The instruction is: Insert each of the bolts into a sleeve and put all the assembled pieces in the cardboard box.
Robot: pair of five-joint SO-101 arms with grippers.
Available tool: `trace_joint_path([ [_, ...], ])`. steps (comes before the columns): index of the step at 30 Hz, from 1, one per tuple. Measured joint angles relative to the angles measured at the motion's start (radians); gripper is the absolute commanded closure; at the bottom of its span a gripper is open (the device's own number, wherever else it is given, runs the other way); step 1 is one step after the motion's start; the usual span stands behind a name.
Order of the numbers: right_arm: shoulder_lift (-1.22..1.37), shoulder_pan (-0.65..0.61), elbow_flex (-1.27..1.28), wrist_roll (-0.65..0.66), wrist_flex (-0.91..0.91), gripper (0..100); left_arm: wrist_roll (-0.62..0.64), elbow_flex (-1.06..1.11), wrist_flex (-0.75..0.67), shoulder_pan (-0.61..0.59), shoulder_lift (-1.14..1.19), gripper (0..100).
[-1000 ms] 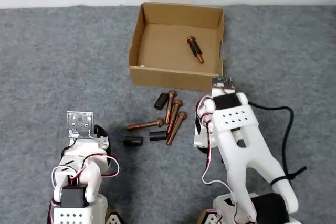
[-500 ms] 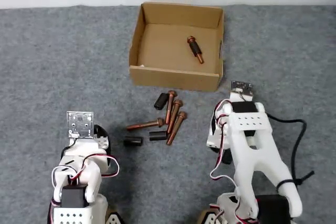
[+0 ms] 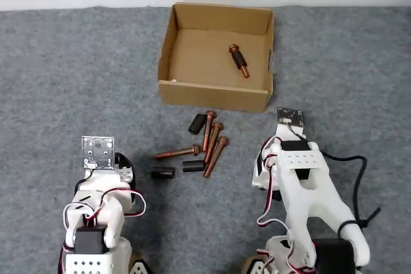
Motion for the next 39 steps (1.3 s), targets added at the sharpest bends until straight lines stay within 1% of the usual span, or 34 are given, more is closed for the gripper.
trace_joint_path([
  [2,0.002,0.0,0.0,0.002,-0.023,96.9,0.0,0.0,0.0,0.0,0.0,100],
  [4,0.026,-0.002,0.0,0.003,-0.04,98.7,0.0,0.0,0.0,0.0,0.0,100],
  [9,0.094,0.003,-0.021,0.005,-0.048,99.0,0.0,0.0,0.0,0.0,0.0,100],
  [16,0.103,0.003,-0.035,0.005,-0.044,99.1,0.0,0.0,0.0,0.0,0.0,100],
  [19,0.118,0.003,-0.069,0.005,0.005,99.1,0.0,0.0,0.0,0.0,0.0,100],
  [22,0.109,-0.003,-0.104,0.0,0.121,99.1,0.0,0.0,0.0,0.0,0.0,100],
  [26,-0.025,-0.002,-0.14,-0.014,0.292,99.1,0.0,0.0,0.0,0.0,0.0,100],
  [31,-0.325,-0.003,-0.141,-0.014,0.436,99.1,0.0,0.0,0.0,0.0,0.0,100],
  [37,-0.703,-0.005,-0.141,-0.02,0.457,99.1,0.0,0.0,-0.003,0.095,0.0,100],
  [39,-0.802,-0.005,-0.13,-0.02,0.437,99.1,-0.026,0.0,-0.017,0.118,0.0,100],
])
